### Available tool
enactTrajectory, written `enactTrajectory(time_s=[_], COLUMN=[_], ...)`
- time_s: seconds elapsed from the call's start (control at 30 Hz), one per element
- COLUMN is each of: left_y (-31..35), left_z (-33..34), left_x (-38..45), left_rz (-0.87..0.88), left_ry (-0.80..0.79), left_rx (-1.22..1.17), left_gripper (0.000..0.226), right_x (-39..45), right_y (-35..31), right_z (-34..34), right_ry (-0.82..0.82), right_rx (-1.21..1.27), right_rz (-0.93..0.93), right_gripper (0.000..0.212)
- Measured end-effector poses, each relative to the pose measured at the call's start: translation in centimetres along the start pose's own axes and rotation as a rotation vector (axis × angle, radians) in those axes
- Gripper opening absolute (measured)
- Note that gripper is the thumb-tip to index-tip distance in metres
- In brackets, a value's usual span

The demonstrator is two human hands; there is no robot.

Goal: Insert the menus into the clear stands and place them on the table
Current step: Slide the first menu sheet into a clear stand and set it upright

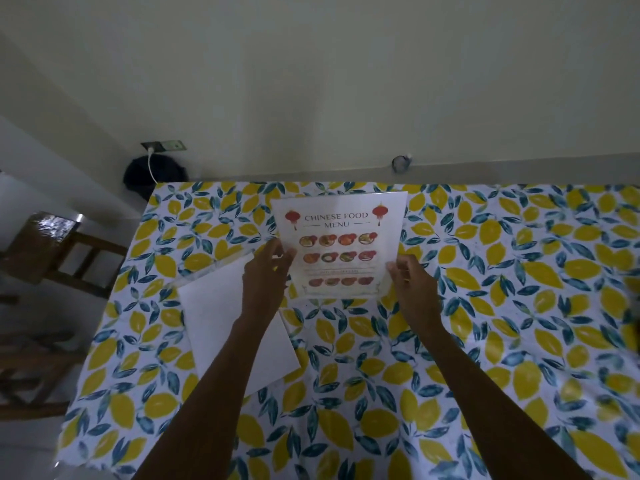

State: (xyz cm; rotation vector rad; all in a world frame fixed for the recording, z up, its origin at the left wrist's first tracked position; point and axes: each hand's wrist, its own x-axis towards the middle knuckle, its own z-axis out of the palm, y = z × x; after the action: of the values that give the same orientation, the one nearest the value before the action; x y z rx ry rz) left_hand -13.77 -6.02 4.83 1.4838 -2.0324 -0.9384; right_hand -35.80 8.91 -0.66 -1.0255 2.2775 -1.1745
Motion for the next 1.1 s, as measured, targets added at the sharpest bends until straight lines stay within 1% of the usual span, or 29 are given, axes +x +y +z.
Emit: enactTrajectory(time_s=[0.1,0.23,0.33,0.4,0.47,0.5,0.57,0.6,0.67,0.73,0.8,0.9,1.1], left_y=[-0.3,-0.1,-0.1,-0.6,-1.0,-1.3,-1.8,-2.2,-3.9,-6.2,-9.3,-13.9,-20.9], left_z=[-0.1,0.3,-0.1,-0.4,-1.0,-1.4,-2.5,-3.1,-4.7,-6.4,-8.3,-11.1,-14.6], left_x=[0.0,-0.4,-0.7,-0.6,-0.7,-0.8,-1.3,-1.7,-3.0,-4.5,-6.1,-8.4,-12.3], left_rz=[0.004,0.027,0.07,0.098,0.103,0.096,0.072,0.058,0.073,0.102,0.083,0.04,-0.115], left_ry=[-0.006,0.021,0.008,-0.02,-0.086,-0.121,-0.157,-0.163,-0.181,-0.226,-0.238,-0.23,-0.262], left_rx=[-0.02,0.037,0.019,-0.007,-0.046,-0.052,-0.043,-0.043,-0.039,-0.05,-0.065,-0.014,0.024], left_gripper=[0.015,0.012,0.016,0.02,0.03,0.04,0.061,0.068,0.072,0.07,0.066,0.061,0.06], right_x=[-0.2,-0.9,-1.3,-1.5,-1.8,-2.2,-3.2,-4.0,-6.0,-8.2,-10.7,-13.4,-16.9], right_y=[-0.2,-0.7,-1.2,-1.4,-1.7,-2.0,-2.7,-3.1,-4.0,-5.3,-6.8,-8.9,-11.9], right_z=[0.5,1.0,1.3,1.5,1.4,1.3,1.0,1.1,1.6,3.0,5.0,8.3,13.7], right_ry=[0.031,0.071,0.1,0.082,0.02,-0.01,-0.04,-0.038,-0.045,-0.081,-0.129,-0.214,-0.333], right_rx=[-0.004,-0.003,-0.02,-0.06,-0.092,-0.091,-0.087,-0.096,-0.141,-0.192,-0.219,-0.275,-0.299], right_rz=[0.032,0.072,0.11,0.143,0.174,0.193,0.244,0.263,0.264,0.256,0.233,0.146,0.143], right_gripper=[0.028,0.027,0.028,0.028,0.027,0.027,0.041,0.048,0.053,0.05,0.048,0.048,0.05])
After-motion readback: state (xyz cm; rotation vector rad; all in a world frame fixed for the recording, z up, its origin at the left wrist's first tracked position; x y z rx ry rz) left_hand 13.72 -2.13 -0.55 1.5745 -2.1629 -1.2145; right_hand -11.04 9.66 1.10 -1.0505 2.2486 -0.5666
